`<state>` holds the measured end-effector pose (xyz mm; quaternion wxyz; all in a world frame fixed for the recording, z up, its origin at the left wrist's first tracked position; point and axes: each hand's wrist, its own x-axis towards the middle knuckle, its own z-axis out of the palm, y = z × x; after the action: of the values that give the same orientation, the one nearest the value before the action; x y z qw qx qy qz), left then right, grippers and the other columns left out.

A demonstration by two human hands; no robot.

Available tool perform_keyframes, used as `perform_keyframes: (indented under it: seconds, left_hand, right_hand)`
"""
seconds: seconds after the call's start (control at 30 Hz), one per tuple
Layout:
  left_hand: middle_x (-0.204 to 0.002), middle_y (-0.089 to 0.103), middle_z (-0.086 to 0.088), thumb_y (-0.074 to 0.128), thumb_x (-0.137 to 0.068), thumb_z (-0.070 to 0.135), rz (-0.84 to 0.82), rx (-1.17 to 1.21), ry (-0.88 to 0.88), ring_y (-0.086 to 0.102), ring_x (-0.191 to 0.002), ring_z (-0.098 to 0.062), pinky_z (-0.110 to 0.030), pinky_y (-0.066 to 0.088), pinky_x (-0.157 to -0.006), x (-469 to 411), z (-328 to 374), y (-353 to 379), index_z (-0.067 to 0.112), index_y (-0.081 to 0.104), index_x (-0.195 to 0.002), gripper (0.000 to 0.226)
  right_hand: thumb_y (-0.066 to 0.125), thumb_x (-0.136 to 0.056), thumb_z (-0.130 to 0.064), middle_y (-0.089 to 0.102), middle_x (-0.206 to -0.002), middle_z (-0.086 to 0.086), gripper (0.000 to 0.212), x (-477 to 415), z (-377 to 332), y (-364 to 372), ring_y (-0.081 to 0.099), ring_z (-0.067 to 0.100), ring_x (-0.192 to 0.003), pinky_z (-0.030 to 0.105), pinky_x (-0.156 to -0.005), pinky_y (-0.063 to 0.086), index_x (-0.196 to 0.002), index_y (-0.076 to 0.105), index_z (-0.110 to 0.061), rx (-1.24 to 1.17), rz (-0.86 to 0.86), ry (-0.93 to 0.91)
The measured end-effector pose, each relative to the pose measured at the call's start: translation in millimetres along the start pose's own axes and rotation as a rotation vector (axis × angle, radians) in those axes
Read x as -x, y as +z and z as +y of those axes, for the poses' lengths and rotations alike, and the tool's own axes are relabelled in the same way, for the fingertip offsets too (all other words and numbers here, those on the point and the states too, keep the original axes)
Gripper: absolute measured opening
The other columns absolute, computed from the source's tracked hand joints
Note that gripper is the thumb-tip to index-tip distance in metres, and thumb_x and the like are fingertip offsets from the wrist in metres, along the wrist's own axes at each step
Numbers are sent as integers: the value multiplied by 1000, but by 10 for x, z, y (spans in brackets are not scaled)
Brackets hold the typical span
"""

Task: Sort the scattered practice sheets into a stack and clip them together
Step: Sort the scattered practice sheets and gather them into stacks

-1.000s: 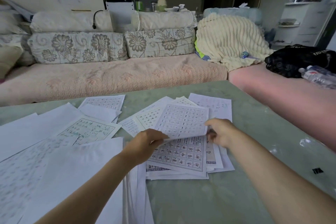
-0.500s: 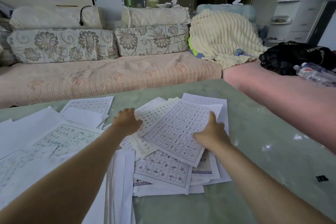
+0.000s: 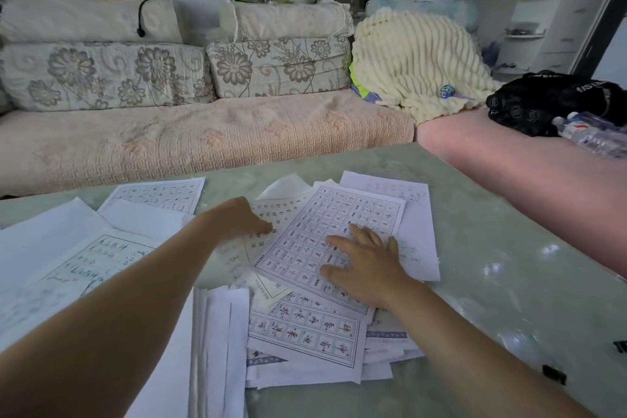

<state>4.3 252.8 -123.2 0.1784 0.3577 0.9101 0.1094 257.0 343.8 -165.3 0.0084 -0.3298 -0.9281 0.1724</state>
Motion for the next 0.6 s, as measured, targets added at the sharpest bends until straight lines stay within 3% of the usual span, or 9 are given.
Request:
perform_keyframes:
  seconds: [0.13, 0.33, 0.43, 0.53, 0.6]
  left_hand:
    - [-95, 72, -11, 67, -87, 39, -71, 363, 90, 69, -87, -29, -40, 56, -82, 154, 43, -83, 7, 64, -102, 35]
    - [-94, 69, -11, 74, -82, 14, 118, 673, -62, 67, -86, -31, -41, 56, -78, 421, -48, -113, 9, 62, -109, 30]
    - [-94, 70, -14, 80, -76, 14, 116, 870, -180, 69, -81, -33, -42, 58, -70, 558, -116, -50, 9, 61, -110, 39]
    - [-99, 70, -19, 76, -83, 18, 62, 1071, -235, 70, -85, -37, -50, 58, -77, 622, -44, 55, 2, 62, -112, 36]
    - [-99, 70, -17, 70, -88, 30, 20, 1069, -232, 69, -87, -34, -45, 57, -78, 641, 48, 123, 2, 63, -106, 34]
  right_hand:
    - [39, -91, -70, -5, -167, 1, 70, 21, 12, -12, -12, 23, -153, 65, -116, -12, -153, 16, -47, 29, 1, 36]
    - [38, -92, -70, -7, -167, 2, 70, 57, 23, -32, -12, 26, -153, 66, -116, -10, -153, 15, -46, 7, -13, 69]
    - [37, -91, -73, -9, -167, 3, 74, 54, -11, -47, -12, 26, -153, 65, -116, -8, -155, 12, -45, 12, -13, 75]
    - [36, -92, -72, -7, -167, 2, 73, 53, -44, -75, -10, 26, -153, 65, -116, -7, -155, 12, -45, -7, -4, 73]
    - [36, -92, -71, -4, -167, 2, 72, 54, -36, -91, -7, 26, -153, 65, -117, -5, -155, 13, -44, -22, -12, 70]
